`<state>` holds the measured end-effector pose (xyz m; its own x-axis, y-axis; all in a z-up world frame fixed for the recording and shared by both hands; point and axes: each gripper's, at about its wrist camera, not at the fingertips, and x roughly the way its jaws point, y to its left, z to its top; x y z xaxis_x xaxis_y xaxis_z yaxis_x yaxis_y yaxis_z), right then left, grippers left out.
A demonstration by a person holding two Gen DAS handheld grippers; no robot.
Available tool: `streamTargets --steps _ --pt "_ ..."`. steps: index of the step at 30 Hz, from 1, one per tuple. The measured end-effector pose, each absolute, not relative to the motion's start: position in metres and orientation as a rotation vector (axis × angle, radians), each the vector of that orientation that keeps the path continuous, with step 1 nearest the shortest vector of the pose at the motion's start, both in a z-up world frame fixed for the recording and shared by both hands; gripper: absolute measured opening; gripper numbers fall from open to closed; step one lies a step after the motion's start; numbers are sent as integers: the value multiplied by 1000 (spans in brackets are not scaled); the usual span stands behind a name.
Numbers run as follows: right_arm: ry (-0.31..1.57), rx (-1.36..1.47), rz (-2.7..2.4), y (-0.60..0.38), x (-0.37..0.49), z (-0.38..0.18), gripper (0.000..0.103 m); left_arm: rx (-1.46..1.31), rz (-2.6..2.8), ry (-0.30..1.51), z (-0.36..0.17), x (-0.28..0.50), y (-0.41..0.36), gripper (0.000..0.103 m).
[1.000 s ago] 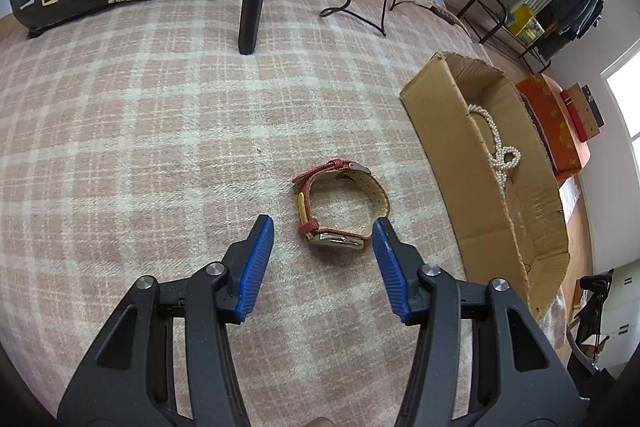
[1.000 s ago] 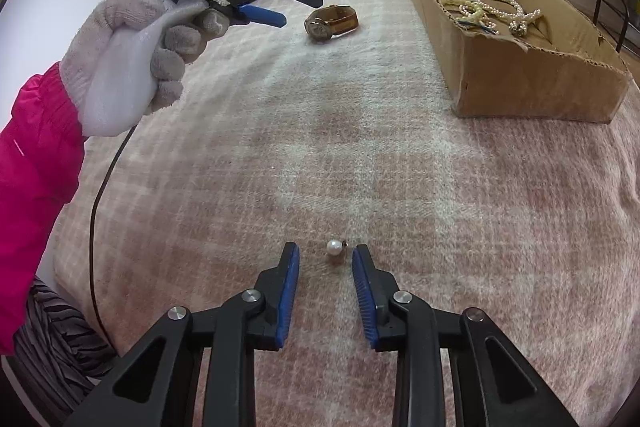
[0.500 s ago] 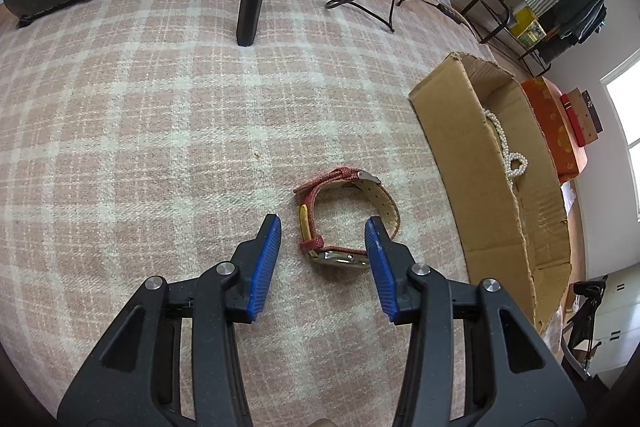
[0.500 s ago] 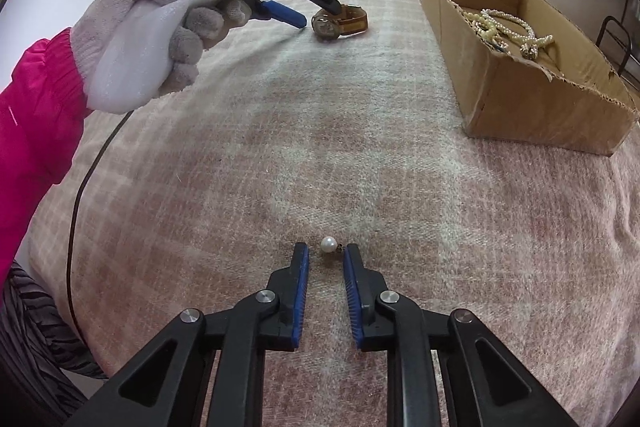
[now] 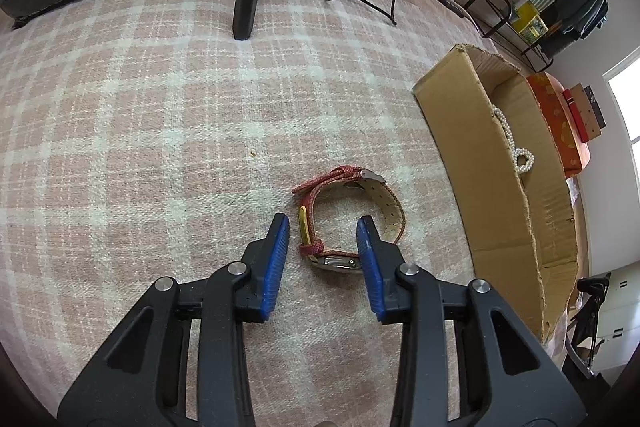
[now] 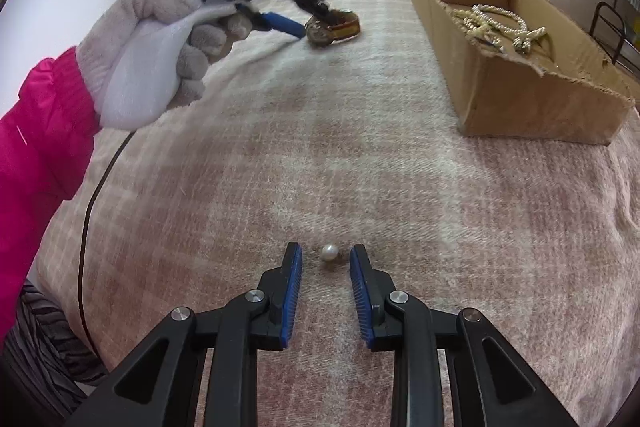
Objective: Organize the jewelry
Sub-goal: 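Close the left tool on the watch strap while the right tool grips the pearl earring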
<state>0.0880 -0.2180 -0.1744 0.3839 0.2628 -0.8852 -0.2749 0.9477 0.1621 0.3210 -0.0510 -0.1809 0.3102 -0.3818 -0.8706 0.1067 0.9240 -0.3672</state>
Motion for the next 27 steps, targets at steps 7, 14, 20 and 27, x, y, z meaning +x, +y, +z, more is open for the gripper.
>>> streamTargets --steps 7,14,20,27 --pt "1122 -49 351 -221 87 -178 25 -264 -325 1217 -184 322 -51 32" --pt "1100 -122 355 -214 86 -181 24 -257 -320 1215 -184 323 -49 21" --pt "1095 -131 369 -214 83 -181 15 -252 -308 1212 -183 322 -48 16" --pt "1087 -121 380 -215 80 -177 9 -241 -295 1201 -182 320 -45 7"
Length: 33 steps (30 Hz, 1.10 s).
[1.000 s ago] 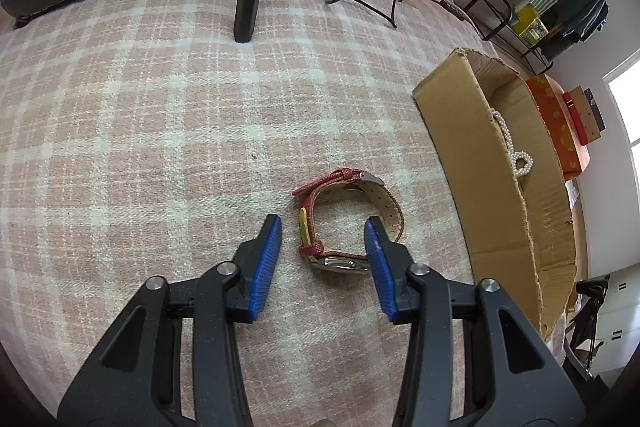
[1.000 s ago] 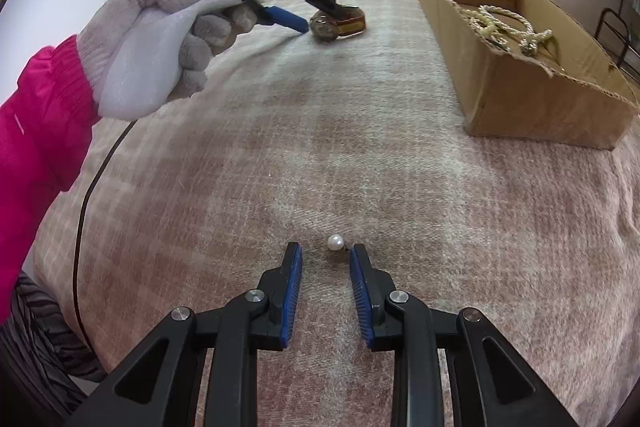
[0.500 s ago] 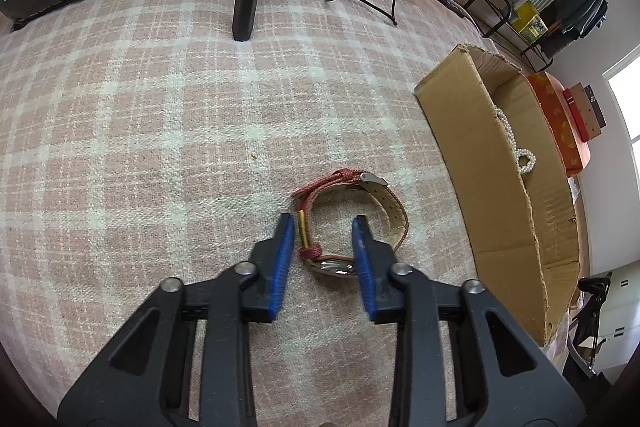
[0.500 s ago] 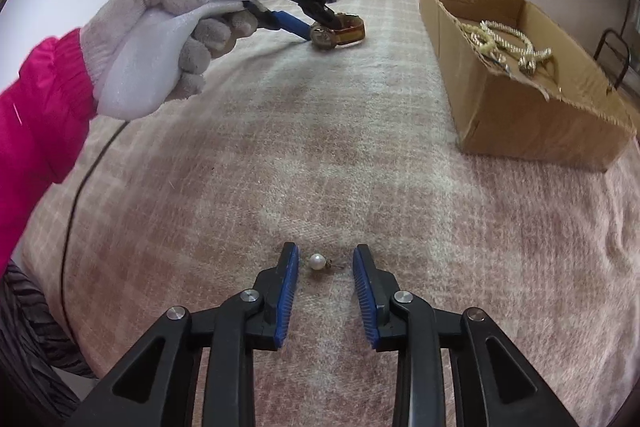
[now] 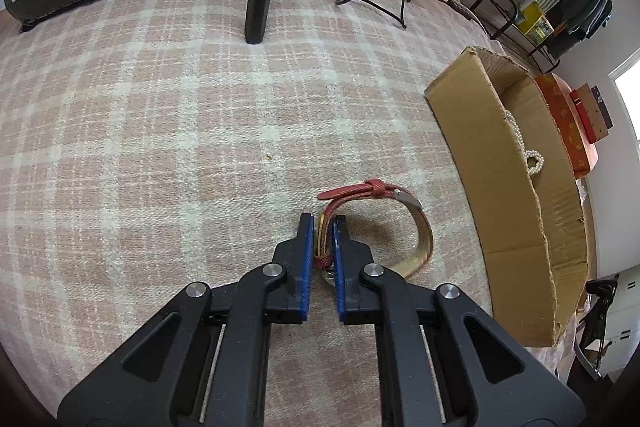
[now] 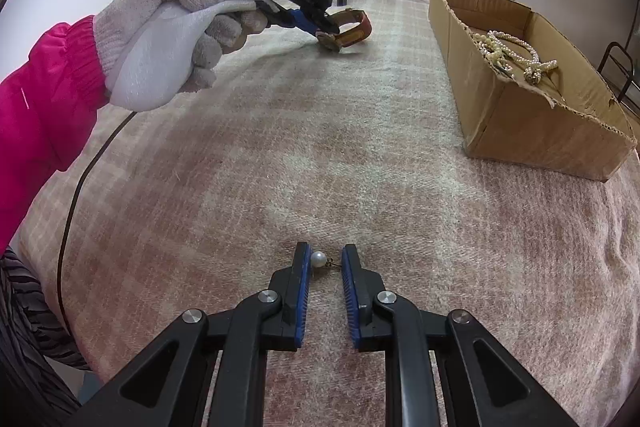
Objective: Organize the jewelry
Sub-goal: 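Close the left tool on the watch strap while the right tool grips the pearl earring, then lift and carry the watch and earring over the box with both tools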
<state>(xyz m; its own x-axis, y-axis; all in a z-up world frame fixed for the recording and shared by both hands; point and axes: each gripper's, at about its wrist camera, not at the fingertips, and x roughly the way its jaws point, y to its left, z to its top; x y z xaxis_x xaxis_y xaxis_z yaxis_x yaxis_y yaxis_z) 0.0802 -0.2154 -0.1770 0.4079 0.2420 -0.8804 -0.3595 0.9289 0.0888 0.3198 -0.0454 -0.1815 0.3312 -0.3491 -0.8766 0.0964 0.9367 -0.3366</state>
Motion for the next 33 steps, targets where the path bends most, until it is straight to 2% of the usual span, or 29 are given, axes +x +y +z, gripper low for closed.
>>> streamTargets --steps 10,33 --pt "1080 -121 380 -218 78 -175 9 -228 -278 1180 -176 315 -42 7" --pt "968 19 367 -248 83 -124 8 -260 -268 1113 -144 307 -25 7"
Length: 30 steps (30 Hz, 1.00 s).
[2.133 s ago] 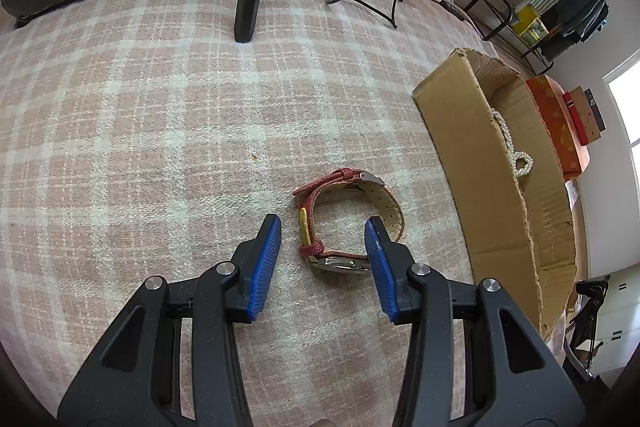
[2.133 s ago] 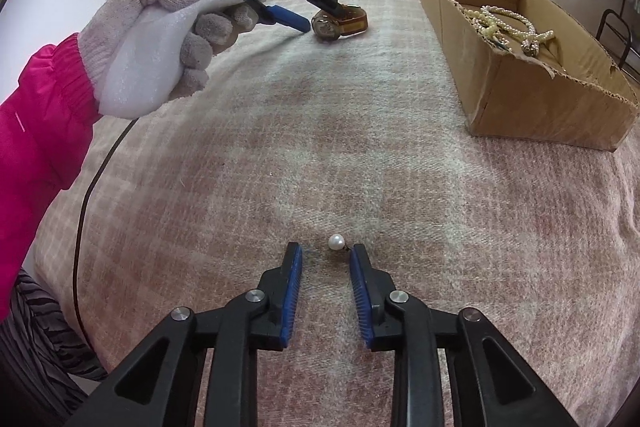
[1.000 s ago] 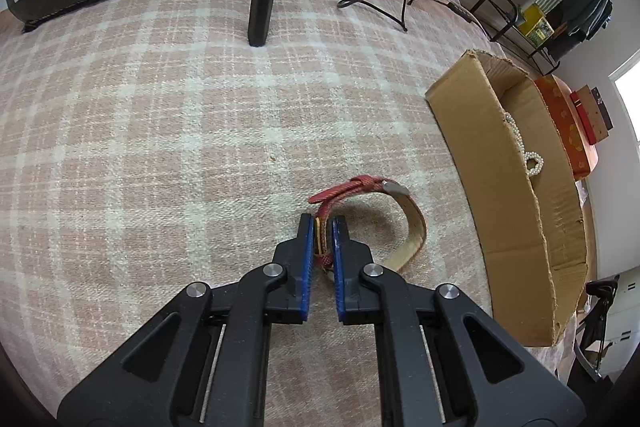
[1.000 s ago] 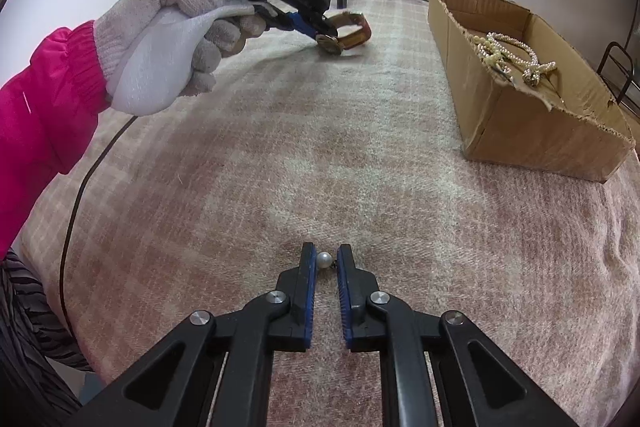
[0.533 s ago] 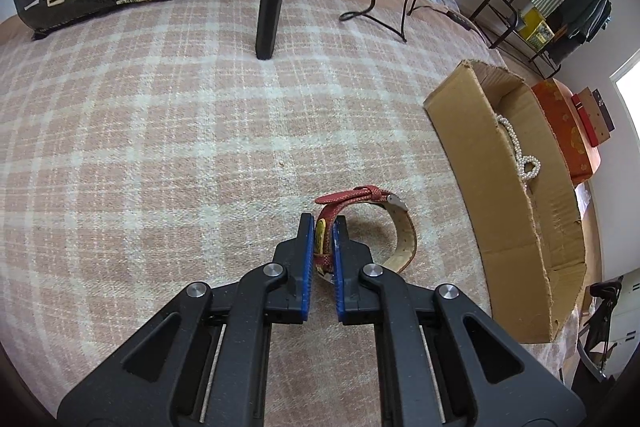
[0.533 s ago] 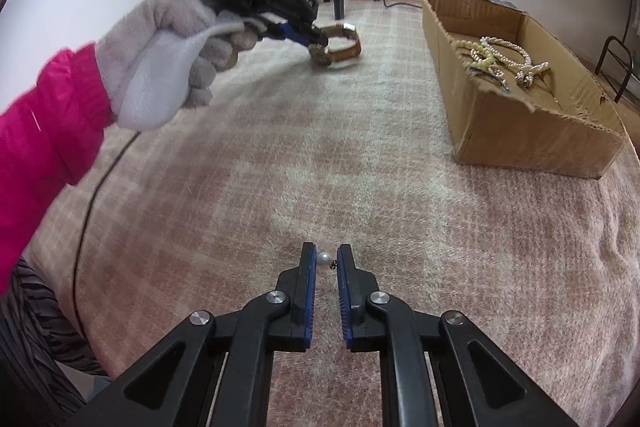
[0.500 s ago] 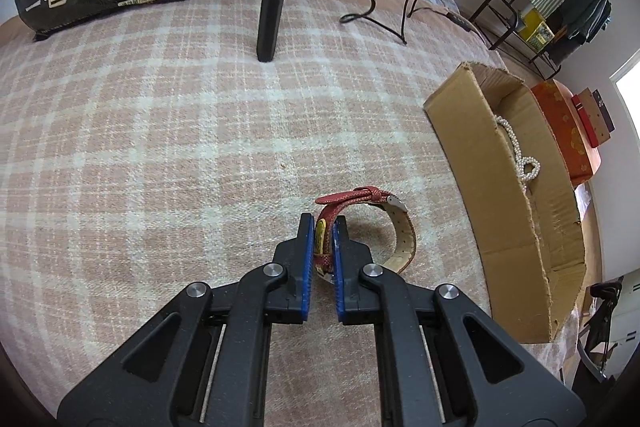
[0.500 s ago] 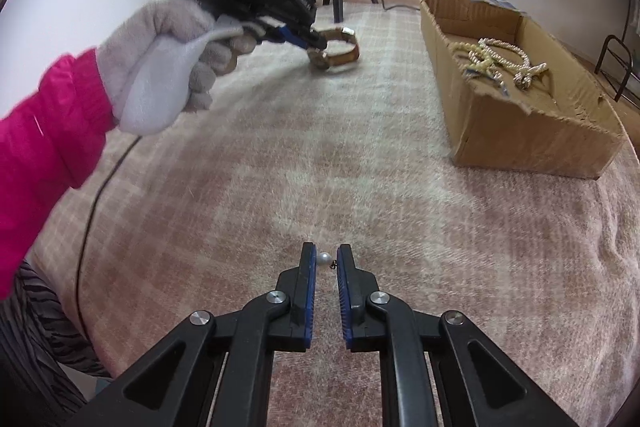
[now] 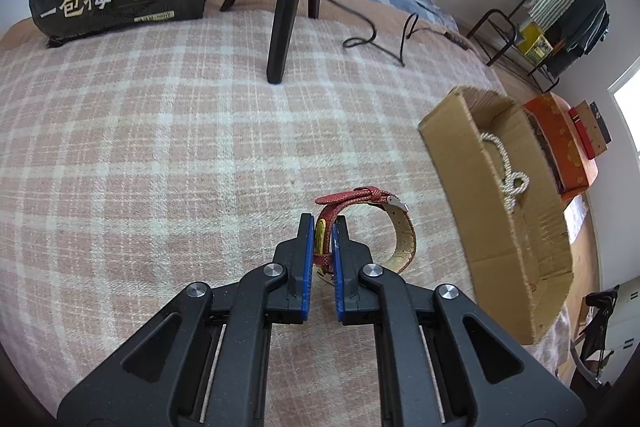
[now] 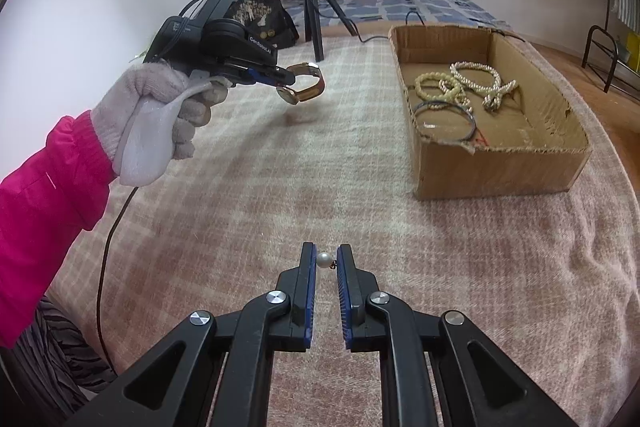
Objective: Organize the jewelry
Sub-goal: 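Lift and carry the watch and earring over the box with both tools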
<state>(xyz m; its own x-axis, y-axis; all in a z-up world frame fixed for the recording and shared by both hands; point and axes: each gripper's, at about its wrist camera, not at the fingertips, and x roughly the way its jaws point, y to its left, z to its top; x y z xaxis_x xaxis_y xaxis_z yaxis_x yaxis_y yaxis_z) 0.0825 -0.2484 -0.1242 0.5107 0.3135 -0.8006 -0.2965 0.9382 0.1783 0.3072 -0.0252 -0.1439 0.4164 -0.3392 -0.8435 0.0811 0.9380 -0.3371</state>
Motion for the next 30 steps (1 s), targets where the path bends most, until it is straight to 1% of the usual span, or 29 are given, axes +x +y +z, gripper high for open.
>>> streamTargets --steps 9,17,30 --pt "902 37 358 -261 85 -97 8 -285 -307 1048 -105 304 -35 7" --pt "851 74 308 -288 100 -71 8 -274 -359 1007 -74 308 -64 7" --pt "813 -43 236 -316 145 -48 8 -194 -393 992 -68 329 -131 7"
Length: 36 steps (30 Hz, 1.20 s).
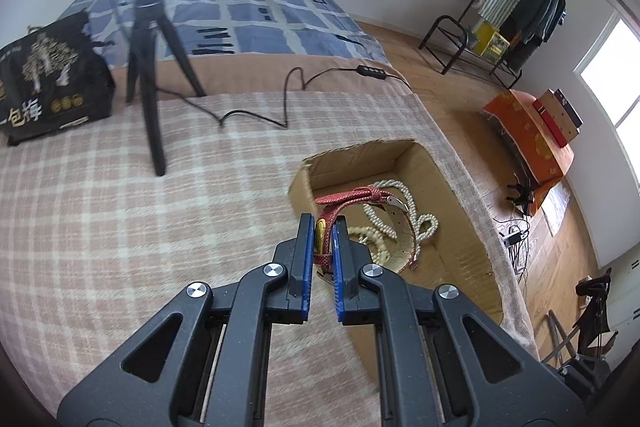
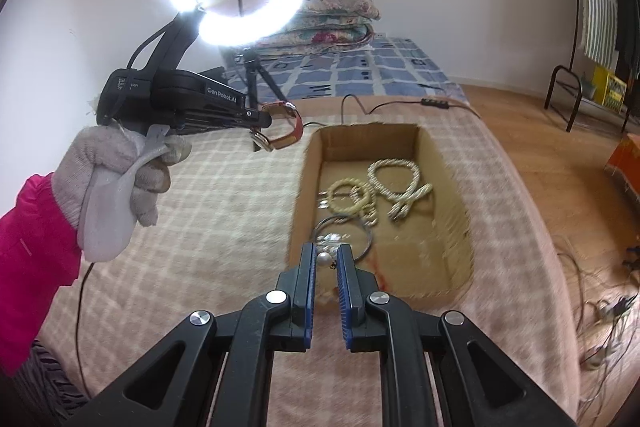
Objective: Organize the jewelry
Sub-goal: 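Lift and carry the watch and earring over the box with both tools, then open both tools to release the watch and earring into the box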
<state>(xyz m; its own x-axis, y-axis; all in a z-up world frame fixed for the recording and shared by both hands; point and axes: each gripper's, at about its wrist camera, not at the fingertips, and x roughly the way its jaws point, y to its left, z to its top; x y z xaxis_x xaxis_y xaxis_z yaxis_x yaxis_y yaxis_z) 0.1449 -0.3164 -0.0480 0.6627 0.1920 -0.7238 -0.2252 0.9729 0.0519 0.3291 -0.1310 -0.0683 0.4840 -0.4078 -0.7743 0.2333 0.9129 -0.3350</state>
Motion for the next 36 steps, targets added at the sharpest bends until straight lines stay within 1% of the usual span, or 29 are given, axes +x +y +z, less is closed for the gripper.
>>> streamTargets --steps 13,24,27,28,29,30,32,33,34,35,36 --pt "878 -31 196 -345 177 -70 8 -121 -354 985 -80 358 -183 7" --pt "904 -4 196 -347 183 -77 9 -53 -363 956 -81 351 -207 7" --pt "907 2 201 -346 182 -79 10 -48 -380 953 -78 349 -210 7" --pt "907 4 205 -346 182 -78 15 -40 -378 946 -76 347 -211 7" --pt "904 3 203 -345 182 -79 24 -33 -375 940 -75 347 -211 7" --pt "898 -1 200 -345 181 -78 27 -29 -377 938 -74 346 -212 11" --pt "892 -11 198 -342 180 -77 33 -32 -386 938 -72 345 -212 22" --pt "890 -18 196 -341 179 -76 38 -29 -382 931 -71 344 -212 35" --pt "884 -25 193 -340 179 -75 52 -26 -380 921 -69 343 -212 48" --pt "874 -29 192 -339 178 -74 66 -21 -377 906 -66 341 -212 54" --pt "861 -34 190 -338 177 -72 72 -16 -374 892 -64 339 -212 62"
